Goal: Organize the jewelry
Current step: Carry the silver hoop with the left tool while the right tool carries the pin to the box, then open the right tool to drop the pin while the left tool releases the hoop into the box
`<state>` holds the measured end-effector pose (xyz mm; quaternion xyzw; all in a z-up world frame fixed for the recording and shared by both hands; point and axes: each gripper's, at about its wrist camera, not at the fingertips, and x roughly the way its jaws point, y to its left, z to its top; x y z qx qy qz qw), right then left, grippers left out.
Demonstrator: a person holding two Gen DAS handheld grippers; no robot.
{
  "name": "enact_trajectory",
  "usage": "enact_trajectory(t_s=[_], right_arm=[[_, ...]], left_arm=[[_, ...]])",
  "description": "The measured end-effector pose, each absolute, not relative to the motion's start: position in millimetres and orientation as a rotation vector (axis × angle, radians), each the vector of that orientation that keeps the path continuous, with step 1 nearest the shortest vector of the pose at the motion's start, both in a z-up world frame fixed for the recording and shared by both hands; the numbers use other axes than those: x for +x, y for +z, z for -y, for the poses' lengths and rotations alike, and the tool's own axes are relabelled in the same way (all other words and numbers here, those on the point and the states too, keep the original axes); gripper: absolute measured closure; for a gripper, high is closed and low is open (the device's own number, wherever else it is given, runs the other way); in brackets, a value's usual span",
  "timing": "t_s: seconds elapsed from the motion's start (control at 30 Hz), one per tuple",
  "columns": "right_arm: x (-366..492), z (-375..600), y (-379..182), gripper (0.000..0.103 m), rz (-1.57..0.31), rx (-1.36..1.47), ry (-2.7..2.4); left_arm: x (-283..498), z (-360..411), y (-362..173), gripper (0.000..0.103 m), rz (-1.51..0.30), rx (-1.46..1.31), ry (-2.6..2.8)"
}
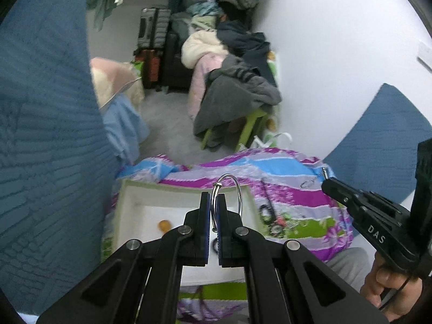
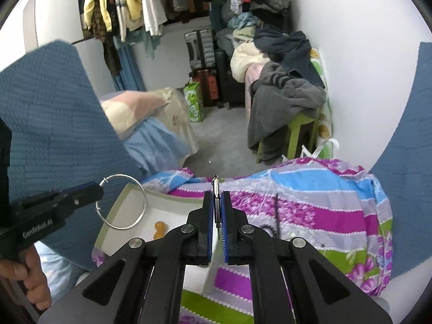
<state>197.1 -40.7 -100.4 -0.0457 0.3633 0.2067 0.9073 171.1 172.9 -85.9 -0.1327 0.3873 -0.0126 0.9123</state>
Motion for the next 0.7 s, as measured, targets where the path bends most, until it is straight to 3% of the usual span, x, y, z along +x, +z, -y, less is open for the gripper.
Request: enact_trajectory(t_s=[0.7], right_arm=[[192, -8, -227, 0.099, -0.984, -0.161, 0.446]], left_arm=[[172, -220, -214, 0.1, -1.0, -0.302, -0.03]])
